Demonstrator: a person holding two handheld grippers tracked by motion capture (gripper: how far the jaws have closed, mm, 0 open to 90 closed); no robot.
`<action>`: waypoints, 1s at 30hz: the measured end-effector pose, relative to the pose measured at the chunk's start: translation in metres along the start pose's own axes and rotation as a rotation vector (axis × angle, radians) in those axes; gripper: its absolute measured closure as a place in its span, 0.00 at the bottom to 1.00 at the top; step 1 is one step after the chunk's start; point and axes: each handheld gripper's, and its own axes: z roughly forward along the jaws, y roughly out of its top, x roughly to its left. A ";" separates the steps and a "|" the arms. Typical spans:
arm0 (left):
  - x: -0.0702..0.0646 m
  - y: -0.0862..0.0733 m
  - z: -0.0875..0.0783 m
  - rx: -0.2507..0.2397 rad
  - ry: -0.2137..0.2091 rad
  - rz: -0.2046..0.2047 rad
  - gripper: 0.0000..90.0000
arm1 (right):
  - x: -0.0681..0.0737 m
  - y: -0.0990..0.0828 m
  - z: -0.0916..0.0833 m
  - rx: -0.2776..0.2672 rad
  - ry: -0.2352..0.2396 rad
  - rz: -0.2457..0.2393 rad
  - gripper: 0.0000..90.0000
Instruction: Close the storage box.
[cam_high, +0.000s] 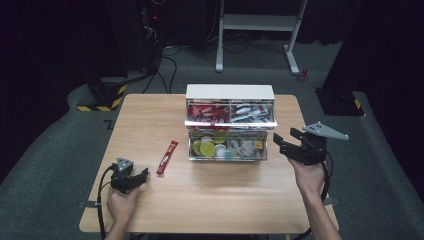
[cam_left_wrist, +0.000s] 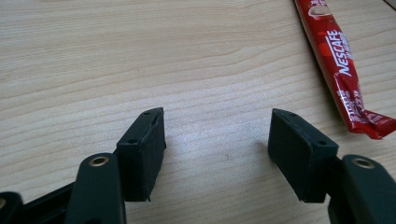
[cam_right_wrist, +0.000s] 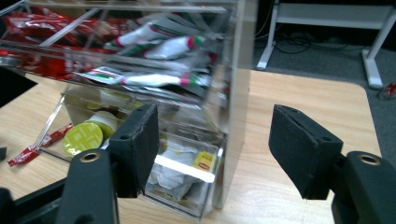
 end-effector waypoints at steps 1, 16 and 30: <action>0.000 0.000 0.000 0.000 0.000 0.000 0.41 | -0.004 -0.004 -0.001 -0.004 0.000 0.015 0.36; 0.000 0.000 0.000 0.000 -0.004 0.000 0.40 | -0.036 -0.092 0.020 0.049 -0.069 0.140 0.36; -0.001 0.000 0.001 0.000 -0.010 0.007 0.38 | -0.038 -0.137 0.069 0.241 -0.209 0.071 0.38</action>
